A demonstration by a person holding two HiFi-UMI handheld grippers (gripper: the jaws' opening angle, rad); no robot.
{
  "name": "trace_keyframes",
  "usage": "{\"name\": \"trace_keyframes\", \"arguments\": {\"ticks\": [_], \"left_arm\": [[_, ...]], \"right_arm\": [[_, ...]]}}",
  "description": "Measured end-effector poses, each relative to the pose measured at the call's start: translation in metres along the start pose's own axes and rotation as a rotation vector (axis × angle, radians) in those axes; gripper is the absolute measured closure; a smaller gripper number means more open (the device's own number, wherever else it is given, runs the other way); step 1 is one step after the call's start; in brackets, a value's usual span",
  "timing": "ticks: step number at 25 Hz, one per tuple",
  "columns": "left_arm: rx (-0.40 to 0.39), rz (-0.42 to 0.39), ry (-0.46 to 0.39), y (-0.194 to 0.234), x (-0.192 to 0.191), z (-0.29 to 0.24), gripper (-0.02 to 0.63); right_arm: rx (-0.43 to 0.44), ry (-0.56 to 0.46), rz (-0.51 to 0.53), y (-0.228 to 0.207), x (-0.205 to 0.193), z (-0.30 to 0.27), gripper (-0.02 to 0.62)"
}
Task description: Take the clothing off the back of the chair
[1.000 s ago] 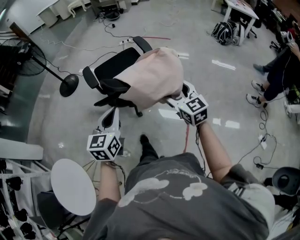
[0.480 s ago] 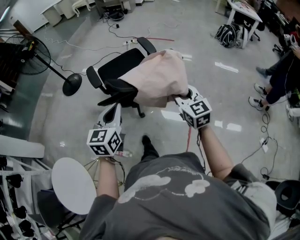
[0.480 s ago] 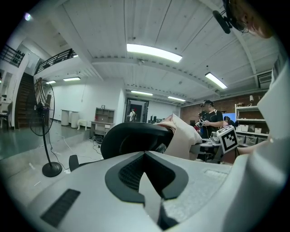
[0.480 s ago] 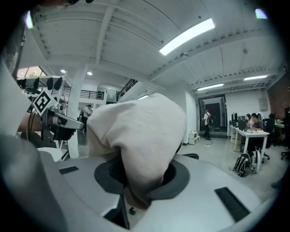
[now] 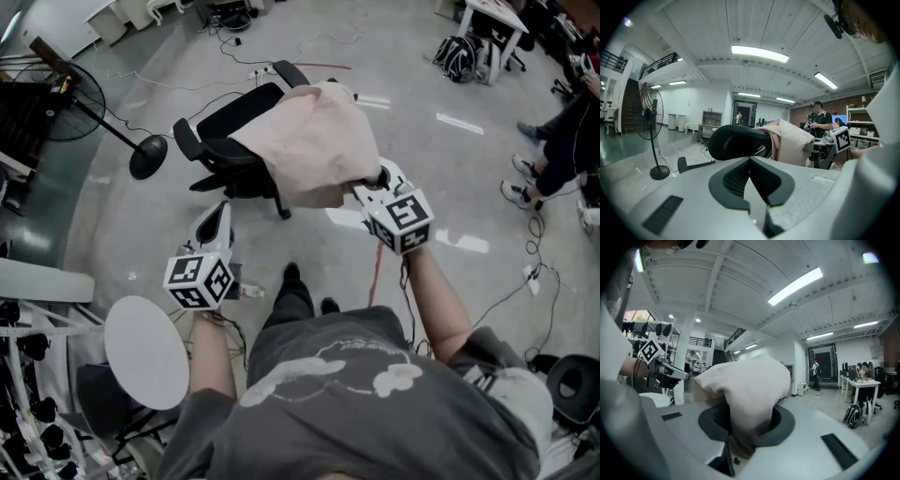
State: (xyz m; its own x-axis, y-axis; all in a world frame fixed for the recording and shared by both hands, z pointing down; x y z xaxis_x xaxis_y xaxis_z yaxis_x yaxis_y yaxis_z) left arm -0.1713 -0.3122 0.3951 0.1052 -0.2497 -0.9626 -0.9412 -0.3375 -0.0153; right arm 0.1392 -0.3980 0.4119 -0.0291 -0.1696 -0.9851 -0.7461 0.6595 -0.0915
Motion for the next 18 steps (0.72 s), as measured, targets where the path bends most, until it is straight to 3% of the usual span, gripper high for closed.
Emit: {"name": "trace_keyframes", "arguments": {"ticks": [9,18], "left_arm": [[-0.033,0.001,0.023,-0.03,-0.004,-0.002,0.606],[-0.069,0.011,0.029,-0.036,-0.018,0.014,0.606]], "right_arm": [[0.026,-0.008,-0.041,0.003,-0.014,0.045,0.526],[-0.025,-0.015,-0.138,0.019,-0.029,0.049,0.526]]}}
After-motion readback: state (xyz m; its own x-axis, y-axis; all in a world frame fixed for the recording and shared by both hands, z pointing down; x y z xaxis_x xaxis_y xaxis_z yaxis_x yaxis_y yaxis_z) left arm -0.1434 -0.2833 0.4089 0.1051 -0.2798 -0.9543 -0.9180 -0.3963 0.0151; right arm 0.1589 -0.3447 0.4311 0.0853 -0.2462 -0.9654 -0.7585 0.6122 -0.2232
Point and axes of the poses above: the fingertips, and each gripper's own axes: z backward along the fingers, y to its left, x out of its top, the point moved 8 cm from there along z, backward along the fingers, and after that the axes turned 8 degrees about -z, right-handed, at the moved point
